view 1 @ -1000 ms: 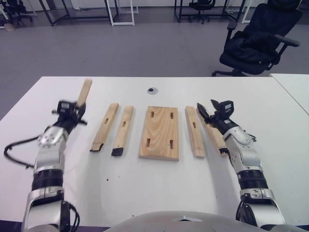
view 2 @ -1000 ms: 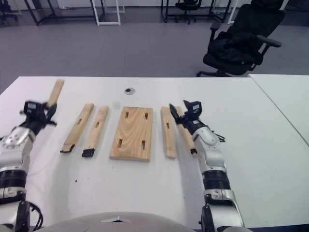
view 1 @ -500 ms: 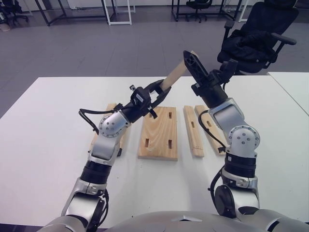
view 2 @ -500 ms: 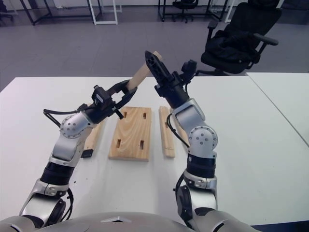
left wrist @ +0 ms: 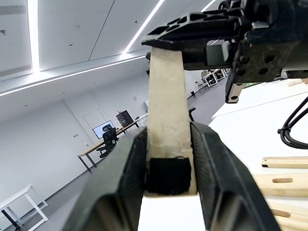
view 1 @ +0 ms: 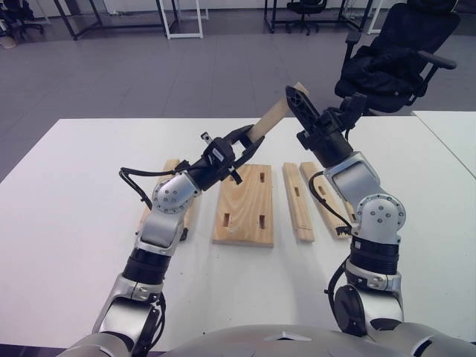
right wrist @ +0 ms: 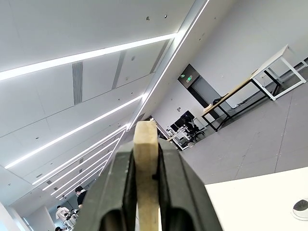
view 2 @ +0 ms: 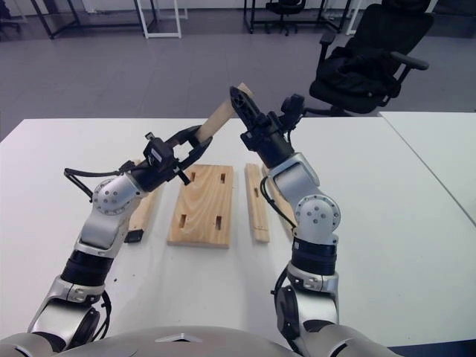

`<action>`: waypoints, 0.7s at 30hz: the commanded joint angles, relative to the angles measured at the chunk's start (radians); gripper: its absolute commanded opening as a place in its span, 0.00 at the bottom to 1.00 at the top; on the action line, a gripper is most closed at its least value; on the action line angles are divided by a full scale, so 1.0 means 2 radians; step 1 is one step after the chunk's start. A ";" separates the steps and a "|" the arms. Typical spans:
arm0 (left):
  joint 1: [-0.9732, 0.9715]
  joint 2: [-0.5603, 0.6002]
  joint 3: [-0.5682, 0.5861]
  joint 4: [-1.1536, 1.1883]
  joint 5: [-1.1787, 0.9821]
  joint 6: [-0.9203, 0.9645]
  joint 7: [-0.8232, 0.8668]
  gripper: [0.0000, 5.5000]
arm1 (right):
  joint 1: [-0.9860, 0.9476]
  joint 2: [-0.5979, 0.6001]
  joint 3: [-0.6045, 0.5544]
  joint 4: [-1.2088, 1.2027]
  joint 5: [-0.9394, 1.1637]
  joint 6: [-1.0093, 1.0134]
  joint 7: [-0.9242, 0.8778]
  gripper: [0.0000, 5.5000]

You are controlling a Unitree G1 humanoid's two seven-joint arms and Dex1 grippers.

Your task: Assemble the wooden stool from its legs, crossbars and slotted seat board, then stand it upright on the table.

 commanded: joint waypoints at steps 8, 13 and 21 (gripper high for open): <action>0.091 -0.006 0.018 0.030 0.022 0.007 0.051 0.55 | 0.182 -0.020 -0.021 -0.011 -0.195 -0.136 -0.018 0.08; 0.113 -0.047 0.057 0.026 0.005 0.036 0.121 0.56 | 0.191 0.002 -0.036 0.051 -0.208 -0.184 0.002 0.08; 0.142 -0.084 0.075 0.002 -0.035 0.066 0.145 0.56 | 0.178 0.021 -0.044 0.091 -0.214 -0.230 0.013 0.08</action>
